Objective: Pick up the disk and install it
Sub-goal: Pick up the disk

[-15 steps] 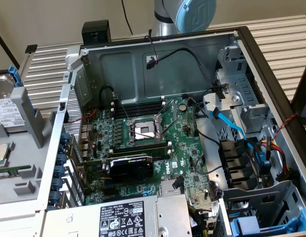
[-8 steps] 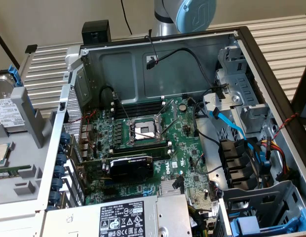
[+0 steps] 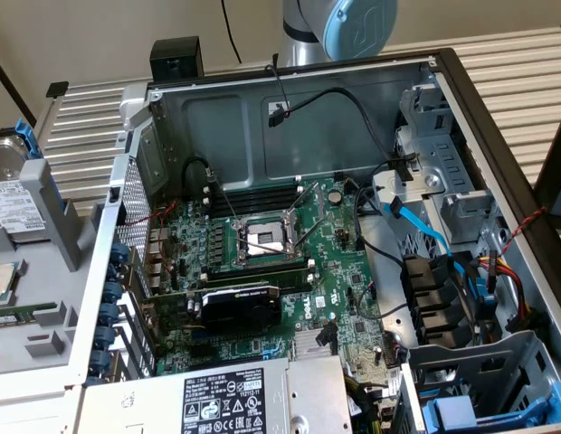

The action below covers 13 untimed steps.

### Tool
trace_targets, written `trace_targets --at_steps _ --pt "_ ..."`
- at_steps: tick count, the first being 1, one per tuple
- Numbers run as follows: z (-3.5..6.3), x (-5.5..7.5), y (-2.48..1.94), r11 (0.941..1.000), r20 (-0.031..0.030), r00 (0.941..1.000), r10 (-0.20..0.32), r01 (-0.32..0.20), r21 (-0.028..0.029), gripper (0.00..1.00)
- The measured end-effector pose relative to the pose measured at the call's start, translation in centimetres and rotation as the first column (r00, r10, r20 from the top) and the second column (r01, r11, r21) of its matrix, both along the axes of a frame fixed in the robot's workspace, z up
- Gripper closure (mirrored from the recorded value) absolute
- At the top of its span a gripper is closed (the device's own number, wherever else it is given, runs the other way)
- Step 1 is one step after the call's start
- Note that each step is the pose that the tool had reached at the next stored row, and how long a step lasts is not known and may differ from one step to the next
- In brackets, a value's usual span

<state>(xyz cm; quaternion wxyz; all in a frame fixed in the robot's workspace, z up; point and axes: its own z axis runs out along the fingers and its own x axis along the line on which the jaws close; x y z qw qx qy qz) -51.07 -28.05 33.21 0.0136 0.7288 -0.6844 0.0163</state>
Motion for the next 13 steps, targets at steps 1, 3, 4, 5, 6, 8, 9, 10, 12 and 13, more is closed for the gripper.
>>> trace_targets --at_steps 1,3,4,5,6,8,9,10,12,13 --pt "-0.2 0.0 0.0 1.0 -0.0001 1.0 -0.003 0.003 0.0005 0.28" --pt "-0.49 0.0 0.0 0.9999 -0.0006 0.9999 -0.014 0.014 0.0016 0.28" --pt "-0.63 0.0 0.0 0.9998 -0.0008 0.9998 -0.021 0.021 0.0028 0.28" --pt "-0.74 0.0 0.0 0.9996 -0.0009 0.9996 -0.027 0.027 0.0044 0.28" --pt "-0.86 0.0 -0.01 0.9995 -0.0011 0.9995 -0.032 0.032 0.0068 0.28" --pt "-1.1 0.0 0.0 0.9993 -0.0014 0.9994 -0.034 0.034 0.0129 0.28" --pt "-1.23 0.0 0.0 0.9993 -0.0016 0.9994 -0.034 0.034 0.0162 0.28" --pt "-1.36 0.0 0.0 0.9992 -0.0018 0.9994 -0.034 0.034 0.0194 0.28" --pt "-1.7 0.0 0.01 0.9992 -0.0022 0.9994 -0.035 0.035 0.0219 0.28" --pt "-1.89 0.0 0.01 0.9991 -0.0022 0.9994 -0.035 0.035 0.0219 0.28"
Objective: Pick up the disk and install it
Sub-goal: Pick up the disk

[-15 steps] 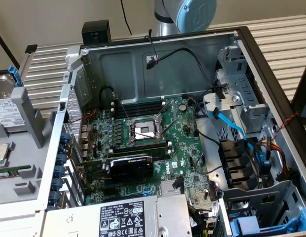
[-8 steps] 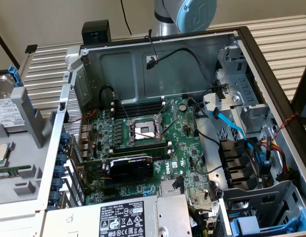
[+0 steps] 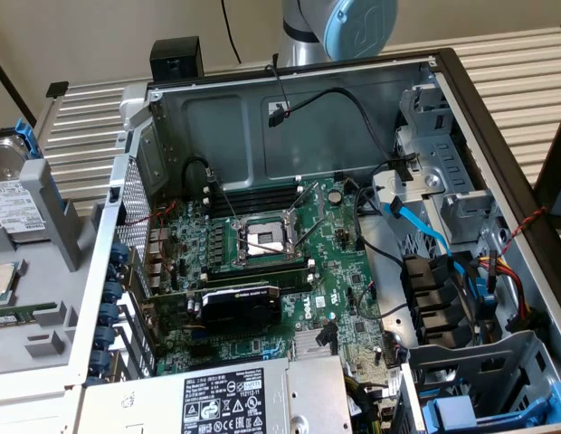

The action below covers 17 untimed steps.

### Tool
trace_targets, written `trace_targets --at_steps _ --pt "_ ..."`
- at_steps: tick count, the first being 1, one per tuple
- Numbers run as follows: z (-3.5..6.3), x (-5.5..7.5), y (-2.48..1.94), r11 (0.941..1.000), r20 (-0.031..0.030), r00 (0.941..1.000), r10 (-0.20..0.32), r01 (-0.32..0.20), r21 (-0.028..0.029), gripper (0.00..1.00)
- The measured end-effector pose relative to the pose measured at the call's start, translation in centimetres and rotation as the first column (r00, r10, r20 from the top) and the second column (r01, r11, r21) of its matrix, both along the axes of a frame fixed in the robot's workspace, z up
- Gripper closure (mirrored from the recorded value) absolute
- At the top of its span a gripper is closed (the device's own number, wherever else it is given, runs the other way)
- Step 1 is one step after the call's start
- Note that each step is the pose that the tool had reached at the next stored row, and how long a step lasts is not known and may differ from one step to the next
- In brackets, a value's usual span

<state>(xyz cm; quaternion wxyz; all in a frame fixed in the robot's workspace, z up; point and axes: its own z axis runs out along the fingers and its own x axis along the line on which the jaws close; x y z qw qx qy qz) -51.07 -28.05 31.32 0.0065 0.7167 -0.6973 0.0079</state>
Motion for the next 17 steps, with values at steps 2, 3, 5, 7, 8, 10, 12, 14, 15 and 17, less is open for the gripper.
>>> trace_targets --at_steps 2,3,5,7,8,10,12,14,15,17 --pt "-0.37 0.0 -0.01 1.0 -0.0003 1.0 0.0 0.0 0.0001 0.28" --pt "-0.55 0.0 -0.01 1.0 -0.0006 1.0 0.0 0.0 0.0003 0.28" --pt "-0.91 0.0 -0.01 1.0 -0.001 1.0 0.0 0.0 0.0013 0.28" --pt "-1.21 0.0 -0.01 1.0 -0.0019 1.0 -0.001 0.001 0.0028 0.28" --pt "-1.32 0.0 -0.01 1.0 -0.0032 1.0 -0.001 0.001 0.0036 0.28" --pt "-1.54 0.0 -0.01 1.0 -0.0072 1.0 -0.001 0.001 0.0046 0.28" --pt "-1.75 0.0 -0.01 1.0 -0.011 0.9999 -0.002 0.002 0.0056 0.28" --pt "-1.95 -0.1 0.0 1.0 -0.015 0.9999 -0.003 0.003 0.0069 0.28" --pt "-2.05 -0.1 -0.01 1.0 -0.016 0.9999 -0.003 0.003 0.0085 0.28" --pt "-2.18 -0.1 -0.01 0.9999 -0.017 0.9999 -0.003 0.003 0.0167 0.28"
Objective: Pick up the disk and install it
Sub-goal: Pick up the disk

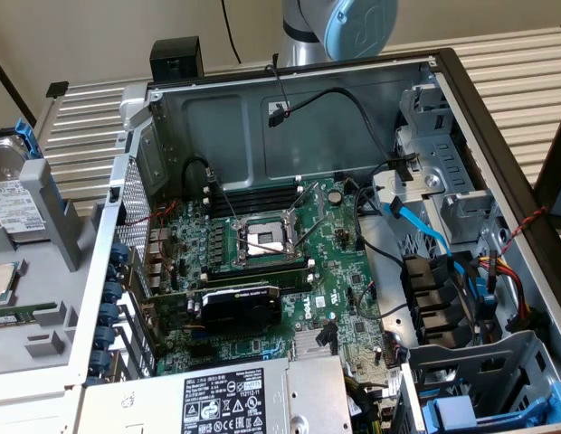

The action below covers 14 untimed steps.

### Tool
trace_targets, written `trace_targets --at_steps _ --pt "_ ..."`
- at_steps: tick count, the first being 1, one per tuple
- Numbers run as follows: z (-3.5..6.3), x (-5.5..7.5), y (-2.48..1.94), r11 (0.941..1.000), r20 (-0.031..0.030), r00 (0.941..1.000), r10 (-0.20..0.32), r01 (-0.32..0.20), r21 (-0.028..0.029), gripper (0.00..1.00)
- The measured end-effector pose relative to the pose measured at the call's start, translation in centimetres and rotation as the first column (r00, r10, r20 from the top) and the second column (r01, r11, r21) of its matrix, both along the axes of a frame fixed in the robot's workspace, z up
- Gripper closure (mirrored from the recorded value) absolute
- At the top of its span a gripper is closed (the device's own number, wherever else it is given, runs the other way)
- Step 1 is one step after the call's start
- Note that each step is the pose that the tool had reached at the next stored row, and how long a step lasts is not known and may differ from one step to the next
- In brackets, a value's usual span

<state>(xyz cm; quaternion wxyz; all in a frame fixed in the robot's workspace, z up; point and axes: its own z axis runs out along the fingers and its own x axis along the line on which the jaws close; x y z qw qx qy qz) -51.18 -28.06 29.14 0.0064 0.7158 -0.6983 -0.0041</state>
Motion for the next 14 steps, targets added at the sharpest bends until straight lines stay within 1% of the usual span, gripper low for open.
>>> trace_targets --at_steps 1,2,3,9,10,11,12,14 --pt "-0.06 -0.03 0.01 1.0 -0.0002 1.0 0.0 0.0 0.0058 0.28" --pt "-0.21 -0.06 0.01 0.9999 -0.0012 1.0 -0.001 0.001 0.014 0.28" --pt "-0.27 -0.09 0.02 0.9999 -0.0026 1.0 -0.002 0.002 0.0163 0.28" --pt "-0.61 -0.22 0.01 0.9997 -0.0215 0.9998 -0.003 0.003 0.0253 0.28" --pt "-0.69 -0.23 0.01 0.9997 -0.0246 0.9997 -0.003 0.003 0.026 0.3" --pt "-0.75 -0.23 0.01 0.9996 -0.0262 0.9997 -0.003 0.003 0.0265 0.3" --pt "-0.81 -0.24 0.01 0.9996 -0.0265 0.9996 -0.003 0.003 0.0266 0.37" --pt "-0.87 -0.25 0.01 0.9996 -0.0268 0.9996 -0.003 0.003 0.0267 0.37"
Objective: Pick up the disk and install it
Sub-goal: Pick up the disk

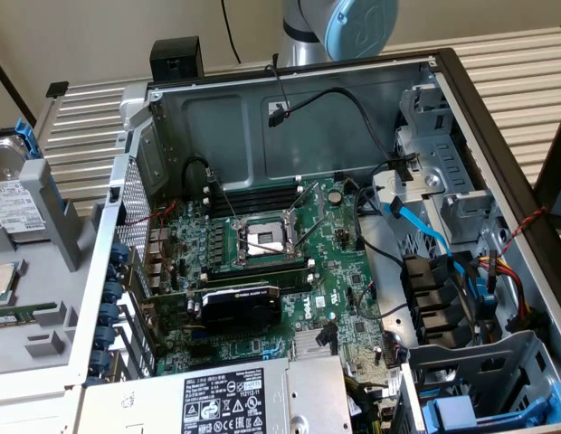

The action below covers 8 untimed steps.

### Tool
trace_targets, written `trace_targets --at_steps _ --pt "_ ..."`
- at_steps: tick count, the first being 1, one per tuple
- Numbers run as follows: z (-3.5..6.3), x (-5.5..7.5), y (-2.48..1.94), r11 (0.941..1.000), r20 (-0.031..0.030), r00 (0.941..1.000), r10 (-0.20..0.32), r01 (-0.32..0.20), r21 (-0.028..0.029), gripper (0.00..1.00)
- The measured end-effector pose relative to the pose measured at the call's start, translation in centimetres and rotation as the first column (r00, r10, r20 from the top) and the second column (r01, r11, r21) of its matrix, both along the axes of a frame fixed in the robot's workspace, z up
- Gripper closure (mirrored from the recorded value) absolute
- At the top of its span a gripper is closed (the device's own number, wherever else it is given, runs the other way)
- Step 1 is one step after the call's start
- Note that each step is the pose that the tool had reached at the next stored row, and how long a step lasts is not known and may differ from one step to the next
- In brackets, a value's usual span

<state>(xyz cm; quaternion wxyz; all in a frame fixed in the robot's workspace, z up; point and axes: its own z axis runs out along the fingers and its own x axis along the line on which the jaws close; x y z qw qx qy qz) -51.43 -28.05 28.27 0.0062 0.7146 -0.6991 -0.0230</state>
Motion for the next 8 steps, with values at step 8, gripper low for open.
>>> trace_targets --at_steps 8 --pt "-0.08 -0.01 0.2 0.9999 0.0004 1.0 0.0 0.0 -0.0148 0.37"
